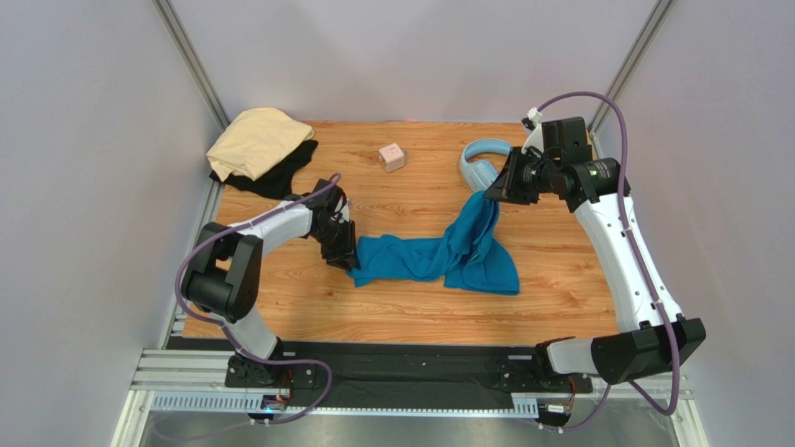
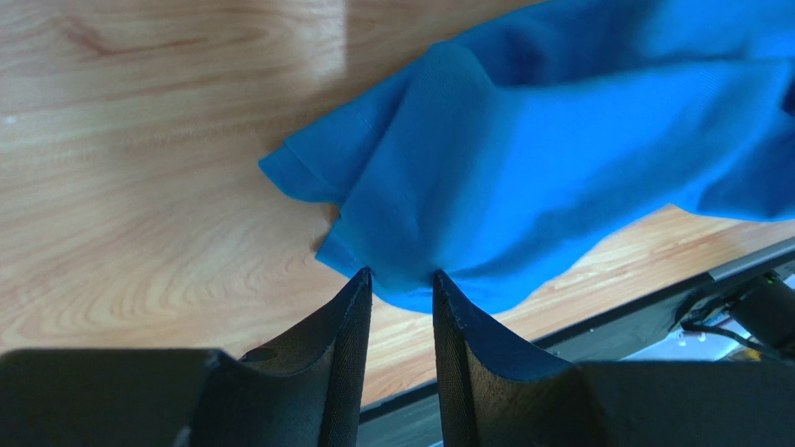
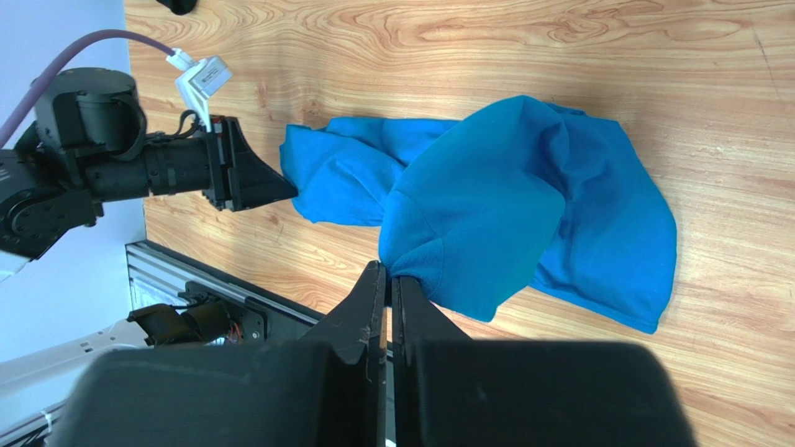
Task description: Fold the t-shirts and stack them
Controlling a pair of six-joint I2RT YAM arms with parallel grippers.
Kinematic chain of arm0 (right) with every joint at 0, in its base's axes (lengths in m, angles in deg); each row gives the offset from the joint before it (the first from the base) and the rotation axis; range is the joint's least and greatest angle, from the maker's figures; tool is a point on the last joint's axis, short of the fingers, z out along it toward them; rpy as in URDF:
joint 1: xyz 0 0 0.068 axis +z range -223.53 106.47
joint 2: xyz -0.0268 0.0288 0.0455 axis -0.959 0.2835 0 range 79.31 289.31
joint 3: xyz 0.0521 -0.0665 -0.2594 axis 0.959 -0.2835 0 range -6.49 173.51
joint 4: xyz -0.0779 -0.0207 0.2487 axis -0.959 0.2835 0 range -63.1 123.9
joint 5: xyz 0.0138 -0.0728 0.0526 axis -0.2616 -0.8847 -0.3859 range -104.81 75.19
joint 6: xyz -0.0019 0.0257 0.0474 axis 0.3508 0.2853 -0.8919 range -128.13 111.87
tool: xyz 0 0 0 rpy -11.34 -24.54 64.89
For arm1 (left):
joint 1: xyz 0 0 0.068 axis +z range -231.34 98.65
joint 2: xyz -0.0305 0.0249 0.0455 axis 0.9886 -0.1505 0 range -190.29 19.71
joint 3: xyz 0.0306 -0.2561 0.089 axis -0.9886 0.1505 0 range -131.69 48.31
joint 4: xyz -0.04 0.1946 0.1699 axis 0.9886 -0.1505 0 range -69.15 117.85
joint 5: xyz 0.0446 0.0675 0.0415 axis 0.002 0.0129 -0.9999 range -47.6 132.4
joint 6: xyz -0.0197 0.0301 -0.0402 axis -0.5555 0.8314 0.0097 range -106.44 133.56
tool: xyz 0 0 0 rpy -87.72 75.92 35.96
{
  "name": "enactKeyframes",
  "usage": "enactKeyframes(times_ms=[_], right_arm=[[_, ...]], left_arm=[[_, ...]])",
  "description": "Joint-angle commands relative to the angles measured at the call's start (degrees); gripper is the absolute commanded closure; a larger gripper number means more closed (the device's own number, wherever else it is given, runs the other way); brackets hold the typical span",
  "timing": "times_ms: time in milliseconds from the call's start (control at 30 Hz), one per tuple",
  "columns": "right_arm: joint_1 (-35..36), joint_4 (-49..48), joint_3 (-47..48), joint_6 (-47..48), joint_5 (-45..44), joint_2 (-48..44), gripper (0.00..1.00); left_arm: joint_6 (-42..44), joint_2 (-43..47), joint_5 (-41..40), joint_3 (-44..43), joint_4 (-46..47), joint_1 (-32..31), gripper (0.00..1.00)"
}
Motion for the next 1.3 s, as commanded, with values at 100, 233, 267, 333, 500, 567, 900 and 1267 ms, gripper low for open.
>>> enactKeyframes(times_ms=[100, 233, 267, 333, 500, 567, 900, 1267], right_arm=[[-1.20, -0.68, 1.40, 1.41, 2.20, 0.57, 1.00], [-2.25, -0.50, 1.40, 1.58, 2.90, 0.74, 1.00], [-2.43, -0.50, 1.31, 1.58, 2.99, 0.66, 1.00], [-2.87, -0.50, 1.31, 1.85, 3.26, 0.83, 1.00], [-3.75, -0.50, 1.23, 2.20, 3.70, 1.36, 1.00], [-4.19, -0.50, 0.96, 2.29, 3.70, 1.53, 1.00], [-7.44, -1.29, -0.18, 2.29, 0.54, 0.22, 1.00], [-10.08, -6.13, 3.42, -1.40, 0.27, -2.60, 1.00]], left_arm=[[-0.12, -5.89, 0.82, -1.35, 2.73, -0.23, 0.64], [-0.12, -7.56, 1.34, -1.79, 2.91, -0.32, 0.64], [-0.03, -7.83, 1.34, -1.79, 2.91, -0.32, 0.64], [0.32, -8.36, 1.35, -1.79, 2.82, -0.32, 0.71], [0.41, -6.61, 0.03, -2.14, 1.59, -0.32, 0.95], [0.50, -5.47, -0.32, -3.02, 0.28, -0.32, 0.98], [2.78, 8.67, -4.98, -13.29, -10.88, -0.32, 1.00], [4.63, 14.41, -4.55, -26.66, -18.09, -0.23, 1.00]])
